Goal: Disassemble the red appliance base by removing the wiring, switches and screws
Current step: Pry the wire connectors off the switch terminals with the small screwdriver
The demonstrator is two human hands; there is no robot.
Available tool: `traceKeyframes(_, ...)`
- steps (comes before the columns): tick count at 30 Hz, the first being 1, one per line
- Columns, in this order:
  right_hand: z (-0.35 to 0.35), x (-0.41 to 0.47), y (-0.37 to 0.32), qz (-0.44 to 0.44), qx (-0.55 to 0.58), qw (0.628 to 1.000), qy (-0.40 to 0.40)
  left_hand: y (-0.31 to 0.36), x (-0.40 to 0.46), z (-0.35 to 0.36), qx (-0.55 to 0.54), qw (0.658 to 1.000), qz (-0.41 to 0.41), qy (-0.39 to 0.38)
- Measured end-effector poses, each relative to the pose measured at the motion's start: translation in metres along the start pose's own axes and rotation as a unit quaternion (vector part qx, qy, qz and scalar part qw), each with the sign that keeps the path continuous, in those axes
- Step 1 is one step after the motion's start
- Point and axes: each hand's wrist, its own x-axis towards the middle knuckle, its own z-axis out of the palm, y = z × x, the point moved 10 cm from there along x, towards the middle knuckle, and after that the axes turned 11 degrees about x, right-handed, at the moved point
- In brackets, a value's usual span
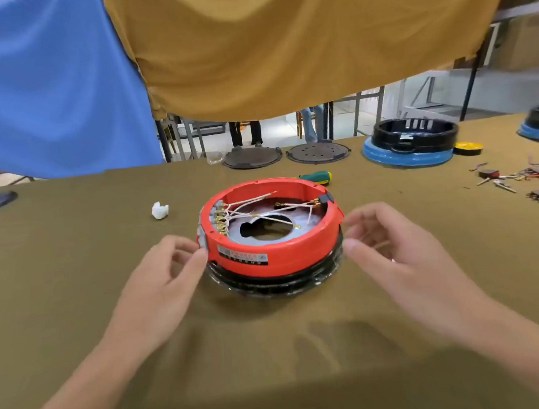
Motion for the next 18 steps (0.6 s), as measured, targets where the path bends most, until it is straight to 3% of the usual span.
traceKeyframes(3,-0.007,0.042,0.026,0.052,-0.01,0.997,0.052,-0.021,0.029,0.031,-0.126,0.985,-0.103,-0.061)
traceKeyframes(6,-0.007,0.077,0.059,0.138,0.006,0.987,0.078,-0.02,0.044,0.044,-0.162,0.981,-0.098,-0.046)
traceKeyframes(11,-0.014,0.096,0.093,0.157,0.076,0.97,0.167,-0.032,0.042,0.046,-0.2,0.974,-0.106,-0.013)
traceKeyframes(15,-0.02,0.101,0.096,0.108,0.044,0.98,0.16,-0.032,0.046,0.046,-0.23,0.968,-0.097,-0.006)
traceKeyframes(18,-0.011,0.1,0.094,0.099,0.048,0.988,0.113,-0.032,0.049,0.043,-0.246,0.966,-0.083,0.011)
